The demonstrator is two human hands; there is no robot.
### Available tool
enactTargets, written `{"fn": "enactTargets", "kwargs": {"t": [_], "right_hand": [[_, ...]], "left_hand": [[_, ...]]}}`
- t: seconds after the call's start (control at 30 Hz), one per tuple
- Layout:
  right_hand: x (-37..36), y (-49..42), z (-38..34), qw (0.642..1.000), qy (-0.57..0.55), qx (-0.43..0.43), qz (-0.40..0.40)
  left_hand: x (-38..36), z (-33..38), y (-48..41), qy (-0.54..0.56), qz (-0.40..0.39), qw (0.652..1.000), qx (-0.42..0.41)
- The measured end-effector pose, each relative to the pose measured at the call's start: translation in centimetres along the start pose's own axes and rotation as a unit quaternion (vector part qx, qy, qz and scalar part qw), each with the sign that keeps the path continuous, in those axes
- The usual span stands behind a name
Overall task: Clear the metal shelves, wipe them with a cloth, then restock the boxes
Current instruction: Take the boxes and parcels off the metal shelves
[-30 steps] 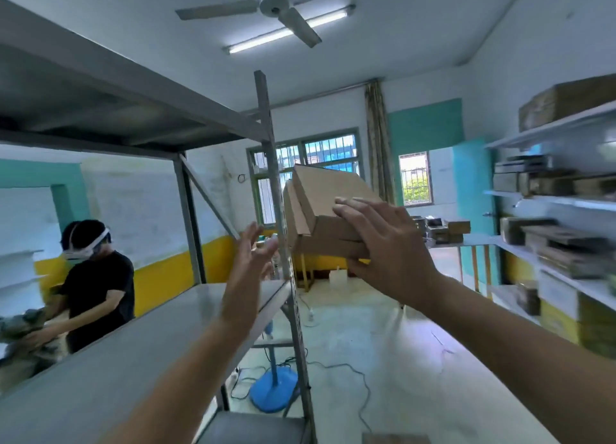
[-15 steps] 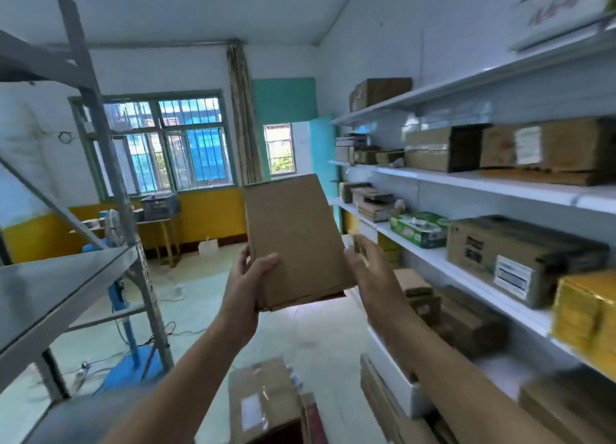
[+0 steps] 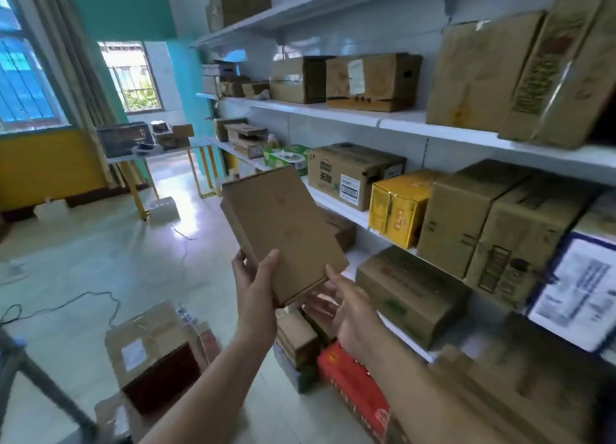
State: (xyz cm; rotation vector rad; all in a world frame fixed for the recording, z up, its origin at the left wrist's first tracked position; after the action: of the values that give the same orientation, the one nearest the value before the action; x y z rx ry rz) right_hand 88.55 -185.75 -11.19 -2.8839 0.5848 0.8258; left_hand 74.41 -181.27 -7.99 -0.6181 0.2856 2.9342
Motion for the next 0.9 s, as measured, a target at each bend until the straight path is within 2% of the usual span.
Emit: {"fn": "enactTargets", "kwargs": {"t": [0.07,0.17,0.23,0.37,0.43,0.5,0.57,0.7,0.77,0.9], "right_hand": [[2.8,1.6,-0.2,0.999,-0.016,-0.005,0.051],[8.6,3.5,-0.9,0.989,-0.029,0.034,0.143],[13.3,5.2,-1.5,0.977,-0.016,0.054,0.204],[20.9,9.8,-2.0,0.954,-0.007,0.036,0.298],[23.2,11.6,-1.5,0.941,-0.011,0.025,0.338],[24.7,12.6,-0.8,0.925,-0.001,0.024,0.378],[25.6,13.1,0.0,0.907,0.017,0.024,0.421],[27.3,12.8,2.2,0.858,0.108,0.016,0.502],[27.8,12.9,3.4,0.837,0.174,-0.007,0.518],[28.7,13.7,5.2,0.815,0.207,-0.071,0.537]], "left_hand": [[-2.4,-3.1,1.1,-0.041,-0.031,0.999,0.015],[-5.6,-7.3,2.1,-0.071,-0.096,0.991,0.061],[-7.0,-9.5,1.5,-0.086,-0.139,0.978,0.126],[-8.2,-12.3,-2.0,-0.115,-0.163,0.950,0.239],[-8.6,-13.5,-3.6,-0.210,-0.209,0.918,0.262],[-9.5,-15.3,-4.5,-0.324,-0.282,0.860,0.275],[-10.3,-17.6,-5.1,-0.385,-0.330,0.812,0.290],[-11.4,-22.3,-6.4,-0.430,-0.406,0.751,0.295],[-11.7,-24.9,-7.5,-0.446,-0.421,0.729,0.303],[-12.1,-29.1,-8.2,-0.483,-0.457,0.676,0.317]]}}
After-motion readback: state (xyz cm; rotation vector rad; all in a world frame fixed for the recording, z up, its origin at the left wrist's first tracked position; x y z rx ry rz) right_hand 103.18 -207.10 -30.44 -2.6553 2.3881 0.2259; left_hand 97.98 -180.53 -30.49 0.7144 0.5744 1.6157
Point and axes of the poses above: each hand's wrist, its own y-axis away from the middle knuckle, its own x-axis out of the back of the hand, z = x × y, the point moved 1 cm from there along -y, towards the middle knuckle, and after that the axes turned 15 degrees about x, right-handed, at the moved point
